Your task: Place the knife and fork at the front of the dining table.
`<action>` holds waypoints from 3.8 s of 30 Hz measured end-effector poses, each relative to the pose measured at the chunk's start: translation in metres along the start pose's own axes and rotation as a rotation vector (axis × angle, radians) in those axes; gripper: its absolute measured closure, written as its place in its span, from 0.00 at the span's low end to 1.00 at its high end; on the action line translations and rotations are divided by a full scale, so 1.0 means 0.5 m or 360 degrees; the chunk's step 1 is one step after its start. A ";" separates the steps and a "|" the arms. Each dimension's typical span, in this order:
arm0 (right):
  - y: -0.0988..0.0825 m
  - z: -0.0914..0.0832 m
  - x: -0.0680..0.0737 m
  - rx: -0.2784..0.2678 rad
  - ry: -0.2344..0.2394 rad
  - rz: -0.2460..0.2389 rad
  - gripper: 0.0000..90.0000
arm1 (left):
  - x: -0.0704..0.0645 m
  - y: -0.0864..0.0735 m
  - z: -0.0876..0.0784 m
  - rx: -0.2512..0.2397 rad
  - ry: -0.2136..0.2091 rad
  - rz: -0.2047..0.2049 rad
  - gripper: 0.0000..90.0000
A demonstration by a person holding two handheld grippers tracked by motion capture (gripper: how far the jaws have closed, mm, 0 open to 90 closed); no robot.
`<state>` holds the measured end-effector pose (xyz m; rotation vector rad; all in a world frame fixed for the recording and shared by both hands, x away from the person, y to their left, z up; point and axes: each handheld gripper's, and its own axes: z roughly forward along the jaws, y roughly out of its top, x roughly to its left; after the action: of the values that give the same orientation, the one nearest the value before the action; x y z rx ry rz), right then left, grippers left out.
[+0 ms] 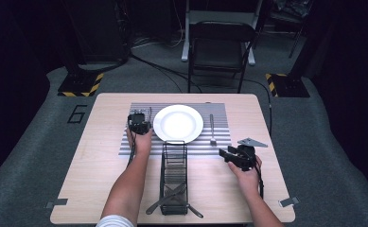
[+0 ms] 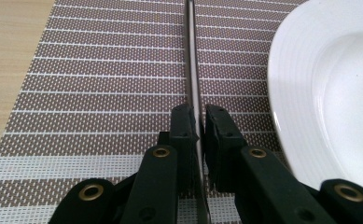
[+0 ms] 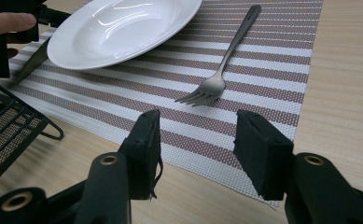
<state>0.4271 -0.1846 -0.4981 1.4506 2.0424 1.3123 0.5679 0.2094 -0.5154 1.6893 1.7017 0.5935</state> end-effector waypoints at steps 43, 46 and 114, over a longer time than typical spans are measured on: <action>0.004 -0.001 -0.006 -0.0011 -0.0032 -0.0012 0.55 | 0.003 0.041 -0.150 -0.0129 -0.0254 0.0280 0.59; 0.006 -0.004 -0.007 -0.0017 -0.0045 -0.0008 0.55 | 0.008 0.047 -0.177 -0.0138 -0.0297 0.0322 0.57; -0.004 0.006 0.017 0.0068 -0.0066 -0.0116 0.54 | 0.237 -0.250 -0.291 -0.0088 -0.0331 0.0428 0.45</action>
<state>0.4244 -0.1760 -0.4990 1.3956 2.0879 1.2070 0.3827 0.3378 -0.5228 1.8841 1.3134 0.5580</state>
